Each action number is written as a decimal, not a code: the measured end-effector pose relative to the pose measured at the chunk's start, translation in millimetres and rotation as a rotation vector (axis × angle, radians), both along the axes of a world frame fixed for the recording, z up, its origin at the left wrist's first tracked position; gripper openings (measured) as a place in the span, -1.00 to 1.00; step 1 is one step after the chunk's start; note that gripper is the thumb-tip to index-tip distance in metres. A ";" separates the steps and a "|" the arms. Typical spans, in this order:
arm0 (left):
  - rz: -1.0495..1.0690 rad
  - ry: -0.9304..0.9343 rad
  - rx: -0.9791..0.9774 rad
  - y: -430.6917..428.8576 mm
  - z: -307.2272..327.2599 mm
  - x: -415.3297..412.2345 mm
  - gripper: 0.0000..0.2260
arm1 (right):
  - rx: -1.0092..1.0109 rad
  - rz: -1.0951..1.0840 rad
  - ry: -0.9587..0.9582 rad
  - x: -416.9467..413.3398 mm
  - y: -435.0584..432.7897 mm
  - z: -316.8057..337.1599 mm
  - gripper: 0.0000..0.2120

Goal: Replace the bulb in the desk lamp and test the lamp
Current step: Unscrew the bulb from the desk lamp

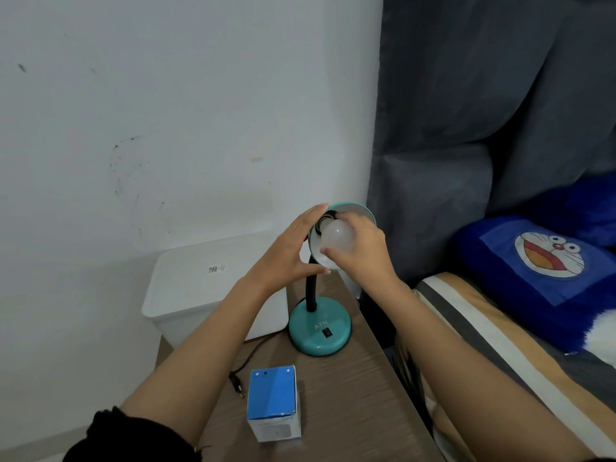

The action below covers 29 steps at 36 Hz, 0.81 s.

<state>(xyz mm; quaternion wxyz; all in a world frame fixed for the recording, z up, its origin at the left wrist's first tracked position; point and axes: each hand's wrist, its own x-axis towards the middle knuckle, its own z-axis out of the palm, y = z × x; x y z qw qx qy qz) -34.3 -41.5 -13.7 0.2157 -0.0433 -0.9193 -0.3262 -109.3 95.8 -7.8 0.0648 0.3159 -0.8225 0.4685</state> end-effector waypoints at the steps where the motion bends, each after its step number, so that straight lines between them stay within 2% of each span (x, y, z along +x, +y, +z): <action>1: 0.002 0.000 0.003 0.4 -0.2 -0.5 -0.09 | -0.001 0.008 0.017 -0.1 0.7 -1.5 -0.42; 3: 0.005 -0.001 0.001 0.9 -0.3 -1.0 -0.10 | -0.028 0.003 -0.029 2.4 0.2 -3.0 -0.40; 6: 0.001 0.000 -0.004 1.7 -0.3 -1.4 -0.10 | -0.048 -0.044 -0.249 5.6 -3.9 -4.1 -0.30; 8: 0.001 0.001 -0.005 1.7 -1.0 -1.2 -0.10 | -0.090 -0.062 -0.343 6.4 -4.7 -2.3 -0.34; 11: 0.002 0.000 -0.001 1.1 -2.3 -1.2 -0.09 | -0.076 -0.046 -0.291 6.5 -3.3 -0.2 -0.46; 15: 0.006 0.001 0.012 2.2 -2.0 -1.2 -0.09 | -0.047 -0.026 -0.141 3.3 -0.7 -1.4 -0.39; 17: 0.006 0.002 0.011 3.1 -1.4 -1.3 -0.09 | -0.062 -0.029 -0.205 3.7 -1.9 -2.1 -0.33; 19: 0.004 0.009 -0.002 3.5 -1.7 -1.7 -0.10 | -0.066 -0.056 -0.352 4.9 -3.2 0.0 -0.27; 22: 0.013 0.013 0.003 3.3 -3.0 -1.5 -0.10 | -0.102 -0.059 -0.458 4.5 -3.4 3.5 -0.34; 29: 0.006 -0.014 0.014 6.1 -2.2 1.7 -0.07 | -0.032 -0.039 -0.243 2.3 3.5 8.6 -0.40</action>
